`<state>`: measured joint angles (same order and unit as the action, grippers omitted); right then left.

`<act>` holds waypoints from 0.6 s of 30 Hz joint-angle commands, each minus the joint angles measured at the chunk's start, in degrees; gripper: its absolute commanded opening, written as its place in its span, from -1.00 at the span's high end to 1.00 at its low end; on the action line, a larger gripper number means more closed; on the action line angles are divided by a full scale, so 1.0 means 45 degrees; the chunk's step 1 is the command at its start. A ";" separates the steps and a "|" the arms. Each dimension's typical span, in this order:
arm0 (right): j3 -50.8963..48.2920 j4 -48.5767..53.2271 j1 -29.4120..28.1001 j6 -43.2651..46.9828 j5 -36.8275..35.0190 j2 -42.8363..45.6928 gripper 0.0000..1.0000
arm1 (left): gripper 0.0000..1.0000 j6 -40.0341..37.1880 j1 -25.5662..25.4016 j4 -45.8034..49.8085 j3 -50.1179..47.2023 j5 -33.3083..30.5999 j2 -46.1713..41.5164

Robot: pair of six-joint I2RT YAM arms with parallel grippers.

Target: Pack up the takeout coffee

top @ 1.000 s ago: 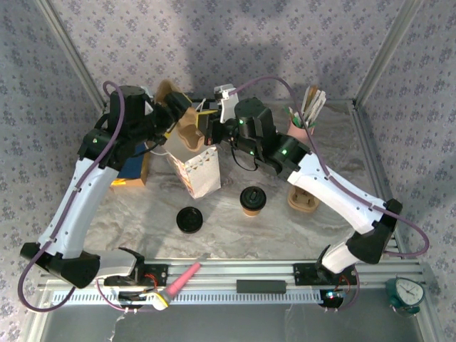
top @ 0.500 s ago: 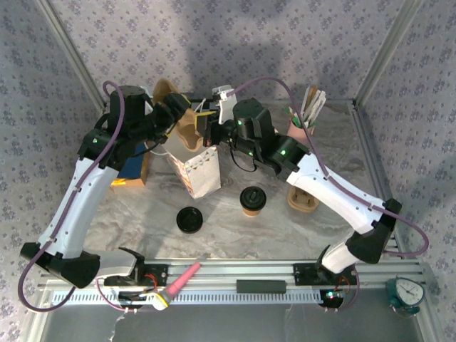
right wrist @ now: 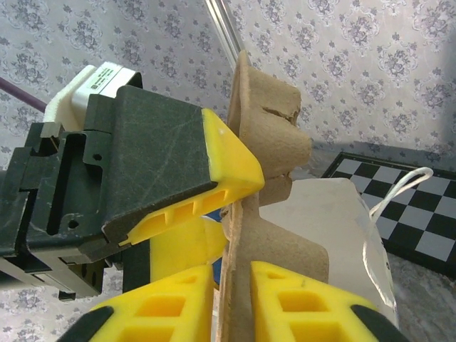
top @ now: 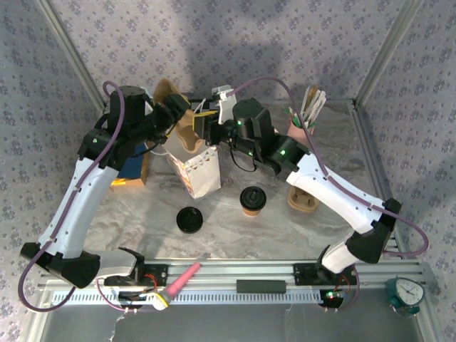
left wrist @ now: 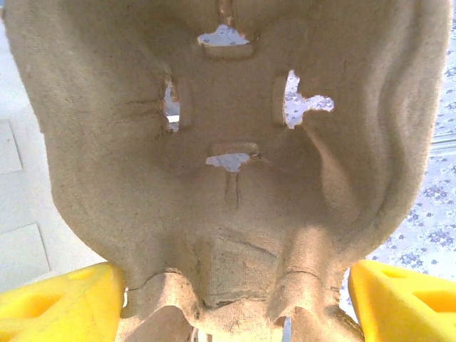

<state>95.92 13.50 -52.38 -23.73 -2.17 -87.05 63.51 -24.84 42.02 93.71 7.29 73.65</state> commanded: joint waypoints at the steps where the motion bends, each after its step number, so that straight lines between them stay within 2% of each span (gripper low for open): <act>1: 0.0330 -0.0065 0.0058 0.0040 -0.0132 -0.0060 0.54 | -0.60 -0.0206 0.0047 0.0027 0.0234 -0.0056 0.0020; 6: 0.0372 0.0026 0.0117 0.0004 -0.0218 -0.0032 0.29 | -0.60 -0.0256 0.0051 0.0152 0.0249 -0.0132 0.0040; 10: 0.0335 0.0206 0.0193 0.0016 -0.0664 0.0214 -0.52 | -0.60 -0.0452 0.0051 0.0614 0.0363 -0.0340 0.0030; 12: 0.0216 0.0241 0.0305 0.0018 -0.0785 0.0440 -0.57 | -0.60 -0.0653 0.0071 0.1053 0.0539 -0.0517 0.0073; 16: -0.0357 0.0232 0.0554 0.0018 -0.1161 0.1016 -0.99 | -0.59 -0.0944 0.0110 0.2049 0.0967 -0.0849 0.0203; 18: -0.0760 0.0189 0.0712 -0.0071 -0.1324 0.1311 -1.00 | -0.59 -0.1101 0.0110 0.2545 0.1245 -0.1035 0.0324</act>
<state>94.00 14.41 -50.00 -23.75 -5.54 -84.68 60.86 -24.73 49.15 96.09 4.64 74.67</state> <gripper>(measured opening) 0.995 0.798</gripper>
